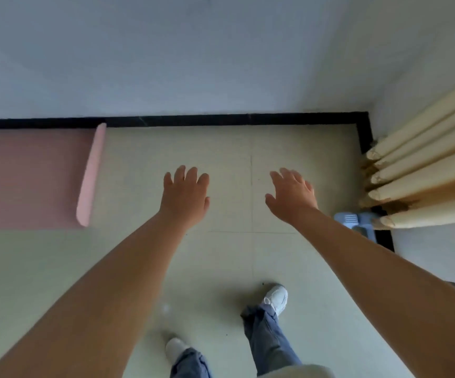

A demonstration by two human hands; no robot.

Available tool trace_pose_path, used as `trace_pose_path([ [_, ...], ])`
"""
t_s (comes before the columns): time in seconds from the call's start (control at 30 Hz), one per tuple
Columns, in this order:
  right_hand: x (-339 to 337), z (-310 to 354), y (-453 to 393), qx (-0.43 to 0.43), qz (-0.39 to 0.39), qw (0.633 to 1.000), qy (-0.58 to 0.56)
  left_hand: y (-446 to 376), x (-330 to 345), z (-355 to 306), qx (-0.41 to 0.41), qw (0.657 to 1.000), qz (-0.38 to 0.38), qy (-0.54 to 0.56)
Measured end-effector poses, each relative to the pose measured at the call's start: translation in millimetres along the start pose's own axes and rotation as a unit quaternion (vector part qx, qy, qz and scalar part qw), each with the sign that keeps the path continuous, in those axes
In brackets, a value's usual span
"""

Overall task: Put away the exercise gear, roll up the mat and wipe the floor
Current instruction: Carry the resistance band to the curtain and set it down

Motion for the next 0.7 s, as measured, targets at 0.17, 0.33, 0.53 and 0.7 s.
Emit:
trace_pose_path([
  [0.17, 22, 153, 81, -0.122, -0.009, 0.991, 0.058, 146, 48, 108, -0.135, 0.989, -0.008, 0.056],
  [0.33, 62, 301, 191, -0.231, -0.022, 0.967, 0.105, 297, 102, 183, -0.213, 0.970, -0.027, 0.116],
  [0.53, 120, 455, 325, -0.357, -0.013, 0.921, 0.156, 457, 167, 267, -0.320, 0.926, -0.051, 0.195],
  [0.7, 165, 566, 397, -0.446, -0.010, 0.875, 0.189, 548, 209, 341, -0.403, 0.880, -0.070, 0.241],
])
Point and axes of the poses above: each hand's wrist, its own y-axis away from the middle knuckle, its own x-axis out of the palm, z = x × y, the point moved 5 cm from there along -y, towards the middle knuckle, and after that the axes turned 15 degrees about x, right-handed, at the moved point
